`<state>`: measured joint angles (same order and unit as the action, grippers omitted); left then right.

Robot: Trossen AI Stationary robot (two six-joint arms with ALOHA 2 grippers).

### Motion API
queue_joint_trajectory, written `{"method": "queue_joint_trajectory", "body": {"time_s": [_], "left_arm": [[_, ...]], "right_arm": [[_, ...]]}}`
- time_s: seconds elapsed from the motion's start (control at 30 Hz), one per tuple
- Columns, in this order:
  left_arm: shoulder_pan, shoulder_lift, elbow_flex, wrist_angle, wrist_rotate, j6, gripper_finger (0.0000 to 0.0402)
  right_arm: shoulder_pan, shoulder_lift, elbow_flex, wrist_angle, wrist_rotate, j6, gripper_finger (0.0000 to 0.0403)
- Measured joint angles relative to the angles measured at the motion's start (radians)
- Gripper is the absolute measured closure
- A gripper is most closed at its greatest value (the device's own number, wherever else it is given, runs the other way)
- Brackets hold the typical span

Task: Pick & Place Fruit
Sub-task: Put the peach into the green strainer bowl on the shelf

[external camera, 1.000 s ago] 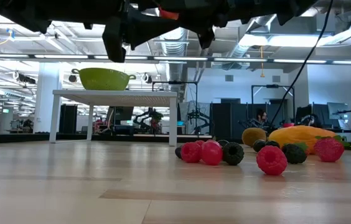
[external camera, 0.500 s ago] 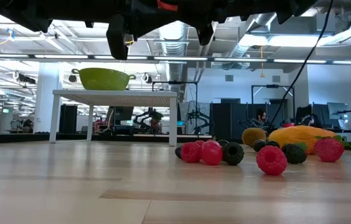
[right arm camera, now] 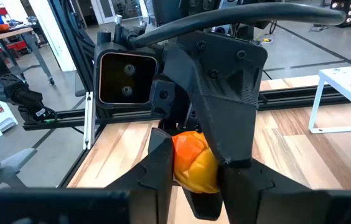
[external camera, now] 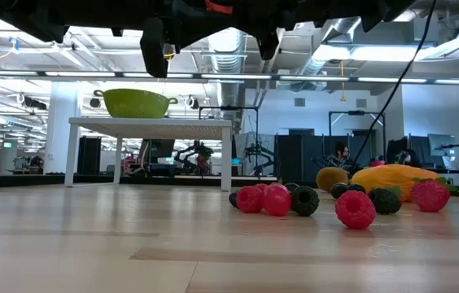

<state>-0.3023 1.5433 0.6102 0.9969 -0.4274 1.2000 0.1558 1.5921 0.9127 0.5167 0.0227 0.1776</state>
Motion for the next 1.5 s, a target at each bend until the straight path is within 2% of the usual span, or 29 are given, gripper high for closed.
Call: {"method": "queue_joint_trajectory", "body": {"time_s": [0.2,0.47,0.6,0.9,1.07,1.2,1.3,1.4,1.5], "left_arm": [[0.000,0.001,0.000,0.000,-0.011,-0.003,0.0273],[-0.001,0.000,0.000,-0.015,-0.041,0.006,0.0274],[-0.003,-0.016,0.000,-0.007,-0.142,0.019,0.0274],[0.018,-0.111,0.000,0.012,-0.398,0.110,0.0273],[0.117,-0.223,0.000,0.014,-0.489,0.093,0.0273],[0.258,-0.316,0.000,0.015,-0.524,0.000,0.0273],[0.377,-0.373,0.000,0.013,-0.601,-0.091,0.0273],[0.480,-0.406,0.000,0.007,-0.691,-0.141,0.0276],[0.545,-0.420,0.000,-0.039,-0.731,-0.148,0.0286]], "right_arm": [[0.000,0.000,0.000,0.001,0.000,-0.003,0.0251],[-0.017,-0.027,0.000,-0.043,0.000,-0.029,0.0168],[-0.052,-0.085,0.001,-0.177,0.003,-0.015,0.0148],[-0.152,-0.225,0.001,-0.433,0.003,0.014,0.0148],[-0.212,-0.264,0.001,-0.505,0.003,0.052,0.0148],[-0.256,-0.264,0.001,-0.520,0.005,0.063,0.0148],[-0.279,-0.248,0.001,-0.519,0.004,0.063,0.0148],[-0.291,-0.231,0.001,-0.514,0.004,0.069,0.0148],[-0.299,-0.213,0.000,-0.514,0.004,0.084,0.0148]]}}
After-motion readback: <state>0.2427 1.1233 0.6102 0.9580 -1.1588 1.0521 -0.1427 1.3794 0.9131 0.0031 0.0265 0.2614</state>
